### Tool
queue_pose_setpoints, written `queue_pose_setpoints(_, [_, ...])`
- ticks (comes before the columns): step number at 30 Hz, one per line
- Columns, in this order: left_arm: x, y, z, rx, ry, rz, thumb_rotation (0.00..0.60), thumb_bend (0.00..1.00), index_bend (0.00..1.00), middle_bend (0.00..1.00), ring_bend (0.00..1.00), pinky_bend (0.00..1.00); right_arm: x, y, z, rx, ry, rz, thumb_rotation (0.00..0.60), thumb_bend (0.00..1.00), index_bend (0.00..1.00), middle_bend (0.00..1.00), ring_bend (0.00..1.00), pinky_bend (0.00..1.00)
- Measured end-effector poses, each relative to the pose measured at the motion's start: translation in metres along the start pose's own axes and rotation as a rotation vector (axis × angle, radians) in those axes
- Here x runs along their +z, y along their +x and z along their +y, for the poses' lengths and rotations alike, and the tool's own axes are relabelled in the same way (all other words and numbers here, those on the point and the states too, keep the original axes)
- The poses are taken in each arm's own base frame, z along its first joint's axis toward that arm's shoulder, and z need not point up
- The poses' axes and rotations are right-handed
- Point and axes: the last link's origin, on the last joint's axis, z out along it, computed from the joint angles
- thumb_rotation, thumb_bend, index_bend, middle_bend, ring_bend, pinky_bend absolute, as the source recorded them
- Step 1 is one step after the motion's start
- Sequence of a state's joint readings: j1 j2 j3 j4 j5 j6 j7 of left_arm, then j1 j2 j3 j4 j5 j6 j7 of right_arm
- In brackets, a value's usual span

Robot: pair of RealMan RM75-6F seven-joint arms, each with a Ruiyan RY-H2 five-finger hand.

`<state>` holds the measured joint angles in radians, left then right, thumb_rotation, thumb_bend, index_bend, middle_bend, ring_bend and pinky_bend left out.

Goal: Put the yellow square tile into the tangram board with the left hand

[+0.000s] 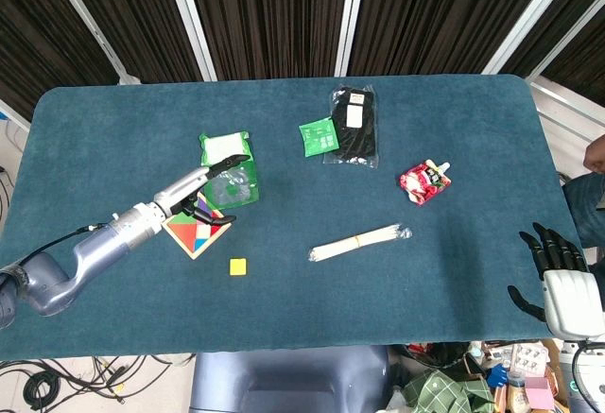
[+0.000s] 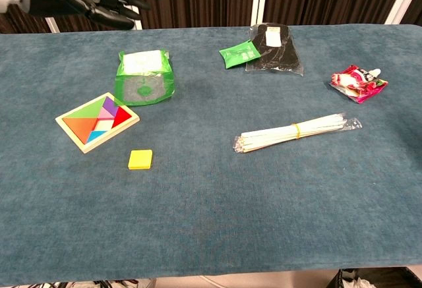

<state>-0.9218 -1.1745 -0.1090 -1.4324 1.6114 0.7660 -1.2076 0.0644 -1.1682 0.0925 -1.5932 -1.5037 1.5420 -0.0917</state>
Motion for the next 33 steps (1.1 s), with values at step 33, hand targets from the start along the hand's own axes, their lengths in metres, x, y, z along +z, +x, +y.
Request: queue_pose_setpoints(33, [-0.024, 0.007, -0.022, 0.083, 0.036, 0.031, 0.600, 0.24, 0.01, 0.00, 0.00, 0.00, -0.004, 0.002, 0.001, -0.003, 0.011, -0.003, 0.600, 0.13, 0.15, 0.04, 0.07, 0.13])
